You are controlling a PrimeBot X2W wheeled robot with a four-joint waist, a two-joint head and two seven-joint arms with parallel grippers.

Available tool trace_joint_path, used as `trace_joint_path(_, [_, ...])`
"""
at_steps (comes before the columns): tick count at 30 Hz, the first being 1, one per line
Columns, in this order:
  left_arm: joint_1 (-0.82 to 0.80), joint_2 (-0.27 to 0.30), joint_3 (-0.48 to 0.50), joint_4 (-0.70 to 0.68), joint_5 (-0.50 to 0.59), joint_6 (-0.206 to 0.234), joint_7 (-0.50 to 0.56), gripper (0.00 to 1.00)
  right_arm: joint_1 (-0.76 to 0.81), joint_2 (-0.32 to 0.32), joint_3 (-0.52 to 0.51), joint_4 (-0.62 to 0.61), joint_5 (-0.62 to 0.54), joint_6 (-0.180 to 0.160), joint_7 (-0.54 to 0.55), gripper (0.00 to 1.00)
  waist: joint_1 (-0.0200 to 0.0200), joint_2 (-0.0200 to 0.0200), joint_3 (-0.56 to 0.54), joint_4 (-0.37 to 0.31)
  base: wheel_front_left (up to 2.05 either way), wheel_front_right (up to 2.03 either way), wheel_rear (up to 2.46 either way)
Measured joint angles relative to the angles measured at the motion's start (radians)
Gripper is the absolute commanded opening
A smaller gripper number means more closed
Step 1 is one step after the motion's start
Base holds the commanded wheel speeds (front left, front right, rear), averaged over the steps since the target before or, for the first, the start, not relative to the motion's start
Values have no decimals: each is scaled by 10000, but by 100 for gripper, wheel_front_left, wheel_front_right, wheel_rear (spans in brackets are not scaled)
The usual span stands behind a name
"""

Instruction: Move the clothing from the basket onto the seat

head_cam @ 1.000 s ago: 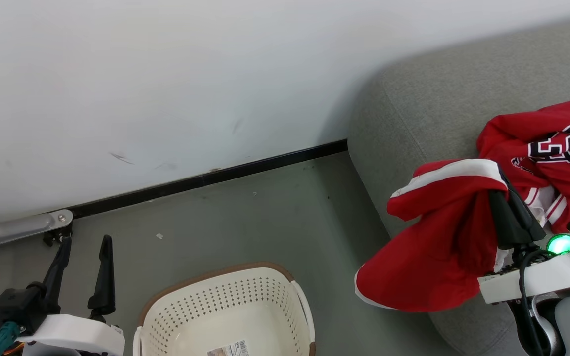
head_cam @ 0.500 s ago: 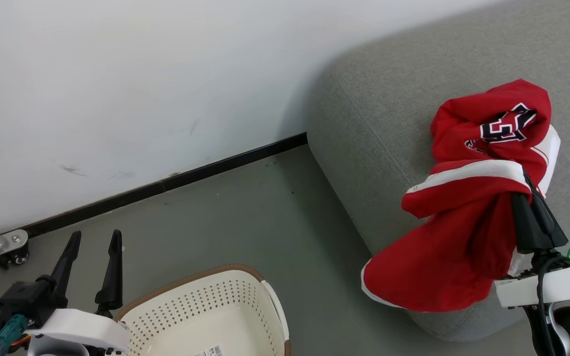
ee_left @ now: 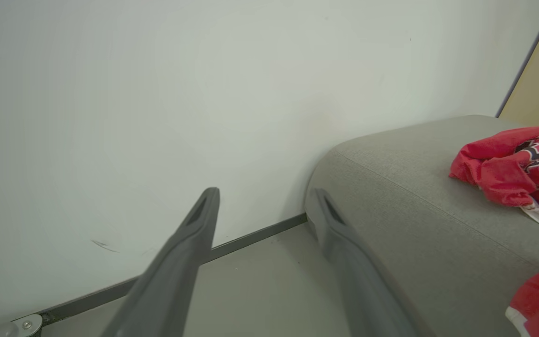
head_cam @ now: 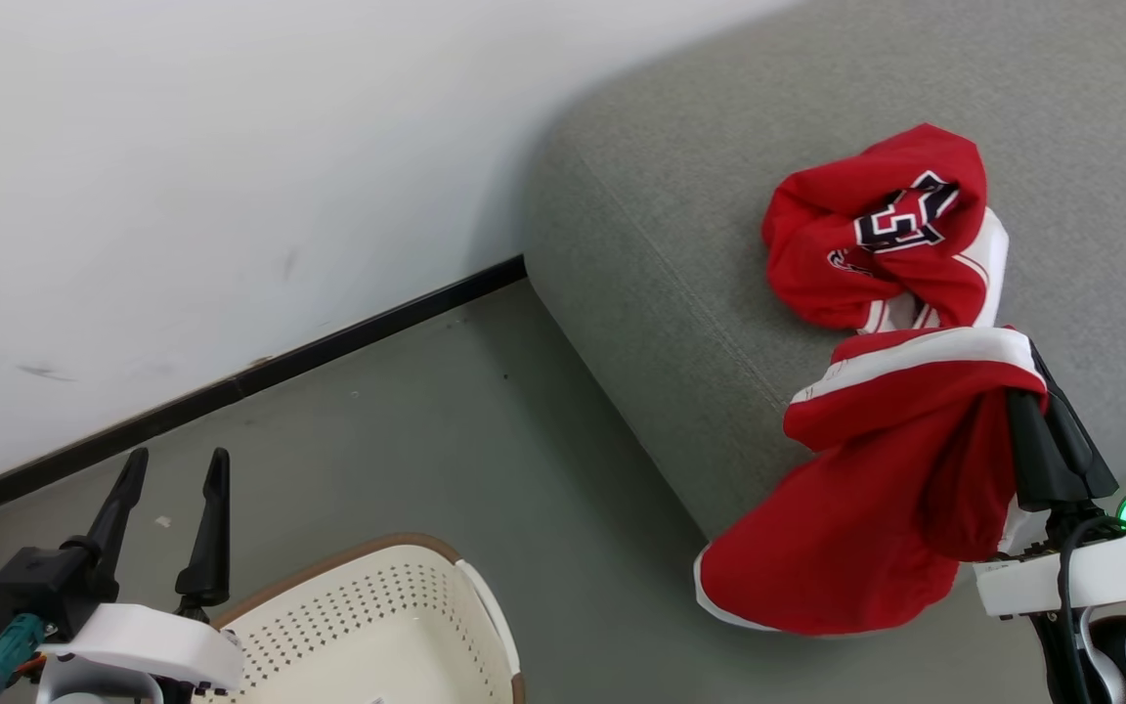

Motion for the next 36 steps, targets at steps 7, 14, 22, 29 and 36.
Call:
trace_joint_path(7, [2, 150, 96, -36, 52, 2, 0, 100, 5, 100, 4, 130, -10, 0, 0, 0, 0, 0, 175, -391, 0, 0, 0])
trace_joint_path(14, [8, 274, 115, -284, 79, 2, 0, 100, -342, -119, -130, 322, 29, 0, 0, 0, 0, 0, 505, -583, 0, 0, 0])
trace_joint_path(22, [28, 422, 113, -489, 153, 2, 31, 100, -2034, -654, -830, 357, 71, 0, 0, 0, 0, 0, 953, -636, 0, 0, 0])
trace_joint_path(29, [49, 606, 109, -823, 251, 8, 209, 100, -3791, -1369, -1511, 825, 280, 0, 29, 0, 0, 0, 1477, -595, 0, 0, 0])
trace_joint_path(36, [58, 790, 198, -1227, 326, 81, 437, 100, -5717, -2476, -1714, 1239, 90, 0, 830, 0, 0, 0, 2055, -462, 0, 0, 0])
